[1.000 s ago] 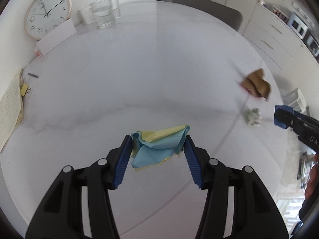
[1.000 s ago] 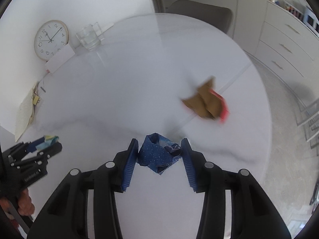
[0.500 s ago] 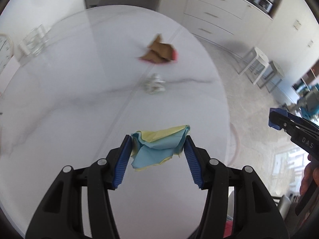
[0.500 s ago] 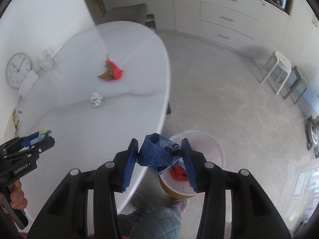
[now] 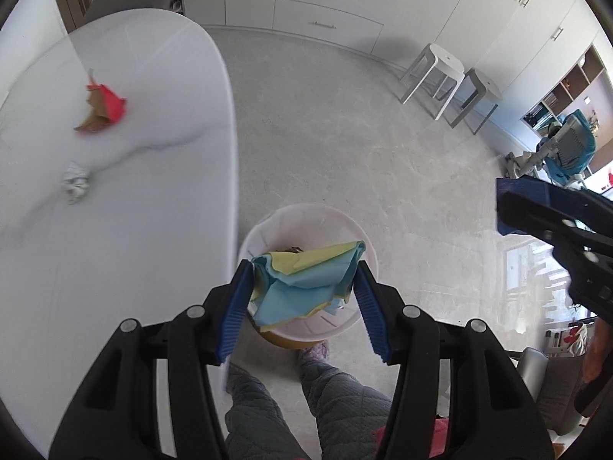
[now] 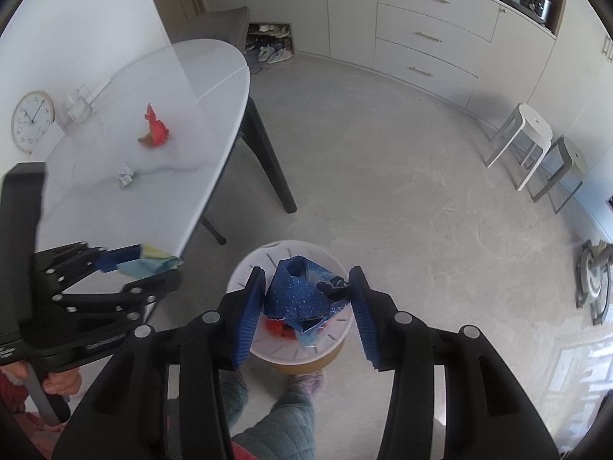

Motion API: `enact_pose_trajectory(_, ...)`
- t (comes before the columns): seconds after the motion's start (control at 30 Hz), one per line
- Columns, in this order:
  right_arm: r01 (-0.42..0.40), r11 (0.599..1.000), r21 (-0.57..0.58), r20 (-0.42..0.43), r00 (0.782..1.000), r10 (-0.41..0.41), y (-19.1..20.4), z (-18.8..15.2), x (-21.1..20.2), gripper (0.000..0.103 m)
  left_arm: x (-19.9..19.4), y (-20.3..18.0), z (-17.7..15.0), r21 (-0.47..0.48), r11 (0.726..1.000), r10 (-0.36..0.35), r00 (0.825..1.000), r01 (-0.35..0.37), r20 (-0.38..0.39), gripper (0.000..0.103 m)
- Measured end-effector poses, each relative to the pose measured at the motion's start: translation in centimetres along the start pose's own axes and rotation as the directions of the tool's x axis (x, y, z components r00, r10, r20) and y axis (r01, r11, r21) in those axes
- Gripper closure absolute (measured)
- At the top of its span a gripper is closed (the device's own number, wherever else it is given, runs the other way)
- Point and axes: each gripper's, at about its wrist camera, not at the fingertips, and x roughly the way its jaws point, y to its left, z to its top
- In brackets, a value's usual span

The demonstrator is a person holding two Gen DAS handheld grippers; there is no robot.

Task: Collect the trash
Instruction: 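Carry the yellow-blue paper and blue paper over the white bin, then open both tools over the bin to drop the two papers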

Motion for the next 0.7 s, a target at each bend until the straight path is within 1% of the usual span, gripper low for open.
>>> enact_pose_trajectory(0.07,-0.007,1.0,-0.015,-0.005,1.0,0.006,-1.2,-0.1,0.1,0.057,1.3,-1.5,0.2,-0.009,1.0,-0.009,1.0,0.009,-0.015,0.049)
enact_pose_trajectory(0.1,-0.01,1.0,-0.022,-0.007,1.0,0.01,-1.7,-0.1,0.1,0.057,1.6,-1.7,0.2,-0.013,1.0,-0.011,1.0,0.011,-0.016,0.045)
enact_pose_trajectory(0.13,-0.015,0.999,-0.031,-0.01,1.0,0.014,-2.1,-0.1,0.3,0.057,1.9,-2.1,0.2,-0.018,1.0,-0.014,1.0,0.014,-0.019,0.035)
enact_pose_trajectory(0.17,-0.021,0.999,-0.037,-0.01,1.0,0.02,-2.5,-0.1,0.3,0.057,2.1,-2.3,0.2,-0.023,1.0,-0.005,1.0,0.005,-0.021,0.027)
enact_pose_trajectory(0.2,-0.028,0.999,-0.045,-0.01,1.0,0.028,-2.7,-0.1,0.5,0.056,2.1,-2.6,0.2,-0.034,0.999,0.015,1.0,-0.015,-0.02,0.017)
enact_pose_trajectory(0.27,-0.043,0.998,-0.056,-0.01,0.999,0.042,-3.2,-0.1,0.5,0.056,1.8,-2.9,0.3,-0.051,0.999,0.015,1.0,-0.016,-0.006,0.013)
enact_pose_trajectory(0.3,-0.049,0.997,-0.06,-0.01,0.999,0.049,-3.3,-0.1,0.6,0.056,1.6,-2.9,0.3,-0.058,0.998,0.018,1.0,-0.018,-0.007,0.01)
enact_pose_trajectory(0.5,-0.109,0.989,-0.1,-0.012,0.994,0.109,-3.0,-0.1,1.0,0.055,-0.2,-2.2,0.4,-0.126,0.987,0.102,0.995,-0.099,0.013,0.008)
enact_pose_trajectory(0.67,-0.18,0.973,-0.142,-0.033,0.984,0.177,-1.3,0.0,2.5,0.055,-4.2,1.0,-1.2,-0.202,0.967,0.165,0.985,-0.153,0.047,0.008)
enact_pose_trajectory(0.7,-0.197,0.968,-0.156,-0.044,0.98,0.193,-0.8,-0.1,3.1,0.053,-4.6,1.4,-1.4,-0.213,0.964,0.175,0.983,-0.161,0.049,0.008)
